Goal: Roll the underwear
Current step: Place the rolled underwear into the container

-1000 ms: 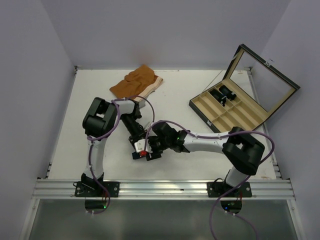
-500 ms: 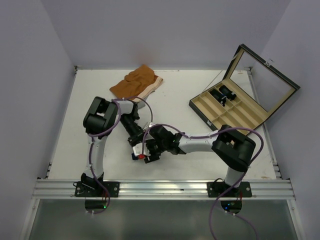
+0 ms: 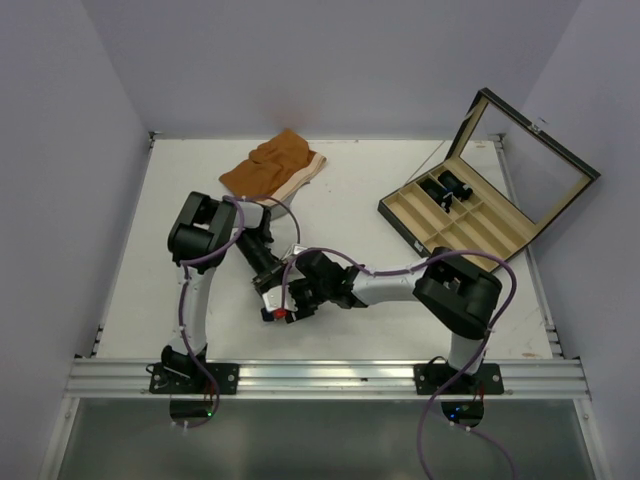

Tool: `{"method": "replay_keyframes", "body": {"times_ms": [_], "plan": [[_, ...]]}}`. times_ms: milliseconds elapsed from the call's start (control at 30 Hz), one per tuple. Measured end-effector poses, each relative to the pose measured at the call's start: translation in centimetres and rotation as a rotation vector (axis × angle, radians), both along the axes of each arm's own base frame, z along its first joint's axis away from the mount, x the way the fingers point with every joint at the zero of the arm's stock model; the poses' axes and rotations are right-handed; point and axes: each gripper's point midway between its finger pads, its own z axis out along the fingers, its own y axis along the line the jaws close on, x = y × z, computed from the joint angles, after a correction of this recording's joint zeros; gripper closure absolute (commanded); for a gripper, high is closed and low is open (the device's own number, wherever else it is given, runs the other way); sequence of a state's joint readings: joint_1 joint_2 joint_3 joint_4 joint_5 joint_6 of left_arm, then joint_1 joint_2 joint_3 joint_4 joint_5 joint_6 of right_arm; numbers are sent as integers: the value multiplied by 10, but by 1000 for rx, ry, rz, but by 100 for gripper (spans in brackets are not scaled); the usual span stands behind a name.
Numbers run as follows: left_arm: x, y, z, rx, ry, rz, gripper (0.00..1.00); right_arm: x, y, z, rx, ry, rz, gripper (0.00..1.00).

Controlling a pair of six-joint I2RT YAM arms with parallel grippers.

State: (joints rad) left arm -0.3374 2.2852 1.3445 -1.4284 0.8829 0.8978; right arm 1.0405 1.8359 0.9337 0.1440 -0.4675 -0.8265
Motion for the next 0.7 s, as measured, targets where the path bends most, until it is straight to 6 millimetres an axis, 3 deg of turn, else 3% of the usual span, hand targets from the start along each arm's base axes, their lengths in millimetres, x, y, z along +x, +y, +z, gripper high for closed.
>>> {"method": "replay_keyframes", "body": {"times_ms": [133, 167, 200, 267, 300, 500, 567, 700], "plan": [[-1, 2, 0, 4, 33, 15, 99, 2, 4, -1, 2, -7, 12, 76], [-1, 3, 0, 6, 41, 18, 99, 1, 4, -1, 3, -8, 15, 93], [-1, 3, 0, 6, 50, 21, 98, 1, 5, -1, 4, -9, 20, 99], [0, 4, 1, 3, 57, 25, 92, 1, 5, -1, 6, -11, 27, 100], [0, 4, 1, 3, 56, 25, 82, 1, 6, -1, 7, -12, 28, 100], [6, 3, 3, -15, 6, 26, 55, 1, 4, 1, -1, -10, 27, 100], [17, 0, 6, -36, -65, 31, 52, 0, -1, 2, -20, -5, 18, 100], [60, -4, 14, -98, -282, 70, 34, -10, -18, 3, -69, 38, 0, 100]]}}
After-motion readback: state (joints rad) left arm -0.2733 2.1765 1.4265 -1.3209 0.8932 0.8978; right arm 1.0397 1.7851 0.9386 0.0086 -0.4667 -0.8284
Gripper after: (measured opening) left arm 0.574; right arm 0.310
